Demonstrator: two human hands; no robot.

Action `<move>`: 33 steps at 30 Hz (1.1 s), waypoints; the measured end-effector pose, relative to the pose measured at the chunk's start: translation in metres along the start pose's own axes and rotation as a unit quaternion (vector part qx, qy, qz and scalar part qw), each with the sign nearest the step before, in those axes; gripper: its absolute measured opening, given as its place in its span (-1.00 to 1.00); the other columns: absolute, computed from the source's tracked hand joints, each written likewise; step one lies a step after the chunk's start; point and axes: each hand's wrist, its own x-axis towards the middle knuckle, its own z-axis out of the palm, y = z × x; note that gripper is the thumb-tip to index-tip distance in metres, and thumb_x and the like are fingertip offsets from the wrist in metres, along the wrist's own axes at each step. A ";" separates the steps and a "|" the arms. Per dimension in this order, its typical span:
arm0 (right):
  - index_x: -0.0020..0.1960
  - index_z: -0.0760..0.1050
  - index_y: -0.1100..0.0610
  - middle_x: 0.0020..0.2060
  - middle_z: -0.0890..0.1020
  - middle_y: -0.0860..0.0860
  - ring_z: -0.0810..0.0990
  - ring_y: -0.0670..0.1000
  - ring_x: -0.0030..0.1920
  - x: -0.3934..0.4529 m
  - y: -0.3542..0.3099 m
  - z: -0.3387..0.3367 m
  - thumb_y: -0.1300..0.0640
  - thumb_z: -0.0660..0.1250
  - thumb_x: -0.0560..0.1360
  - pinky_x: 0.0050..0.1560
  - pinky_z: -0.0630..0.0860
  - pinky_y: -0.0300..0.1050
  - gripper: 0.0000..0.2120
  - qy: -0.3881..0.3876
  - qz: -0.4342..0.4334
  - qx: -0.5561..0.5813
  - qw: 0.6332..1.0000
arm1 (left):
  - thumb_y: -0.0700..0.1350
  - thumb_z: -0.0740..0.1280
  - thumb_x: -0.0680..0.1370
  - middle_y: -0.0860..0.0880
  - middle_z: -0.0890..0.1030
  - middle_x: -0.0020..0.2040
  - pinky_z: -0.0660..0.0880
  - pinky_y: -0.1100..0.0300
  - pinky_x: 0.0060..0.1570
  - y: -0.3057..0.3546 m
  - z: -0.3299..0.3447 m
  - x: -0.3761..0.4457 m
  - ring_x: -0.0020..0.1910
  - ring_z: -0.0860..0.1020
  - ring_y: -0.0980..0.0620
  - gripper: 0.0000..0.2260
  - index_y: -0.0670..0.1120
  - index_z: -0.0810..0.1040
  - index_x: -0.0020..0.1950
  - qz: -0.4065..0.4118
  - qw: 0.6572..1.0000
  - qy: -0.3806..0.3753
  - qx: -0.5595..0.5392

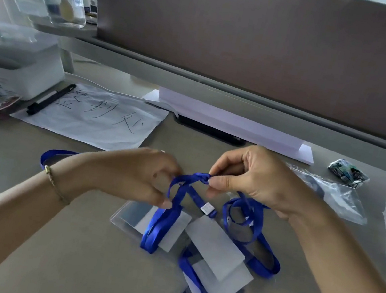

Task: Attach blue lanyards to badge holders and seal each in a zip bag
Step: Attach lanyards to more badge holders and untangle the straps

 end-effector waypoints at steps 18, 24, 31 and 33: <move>-0.29 0.65 0.05 -0.45 0.65 -0.06 0.60 -0.08 -0.40 -0.003 -0.011 0.027 0.05 0.39 0.53 -0.30 0.55 -0.06 -0.77 0.209 -0.087 -0.182 0.957 | -0.26 0.45 0.51 -0.20 0.68 -0.28 0.51 0.17 -0.22 0.016 0.006 0.010 -0.31 0.60 0.00 -0.92 -0.23 0.66 -0.18 0.079 0.938 0.204 -0.269; -0.18 0.69 0.03 -0.30 0.71 -0.09 0.69 -0.10 -0.21 -0.001 -0.010 0.025 0.18 0.39 0.52 -0.07 0.63 0.02 -0.85 0.159 -0.075 -0.152 0.973 | -0.29 0.45 0.50 -0.21 0.69 -0.23 0.55 0.16 -0.15 0.014 0.007 0.009 -0.25 0.62 -0.02 -0.96 -0.26 0.65 -0.13 0.086 0.938 0.168 -0.292; -0.16 0.72 0.07 -0.34 0.71 -0.06 0.66 -0.15 -0.30 0.000 -0.011 0.021 0.26 0.44 0.47 -0.26 0.51 -0.35 -0.87 0.123 -0.050 -0.118 0.984 | -0.30 0.45 0.50 -0.07 0.67 -0.30 0.50 0.28 -0.24 0.013 0.007 0.008 -0.31 0.57 0.08 -0.96 -0.19 0.67 -0.14 0.081 0.958 0.116 -0.250; -0.18 0.71 0.13 -0.36 0.70 0.04 0.64 -0.08 -0.31 0.002 -0.008 0.017 0.29 0.44 0.46 -0.20 0.55 -0.28 -0.89 0.110 -0.028 -0.060 0.992 | -0.29 0.47 0.49 -0.10 0.67 -0.29 0.50 0.26 -0.24 0.011 0.005 0.008 -0.30 0.56 0.07 -0.96 -0.17 0.68 -0.14 0.078 0.958 0.122 -0.248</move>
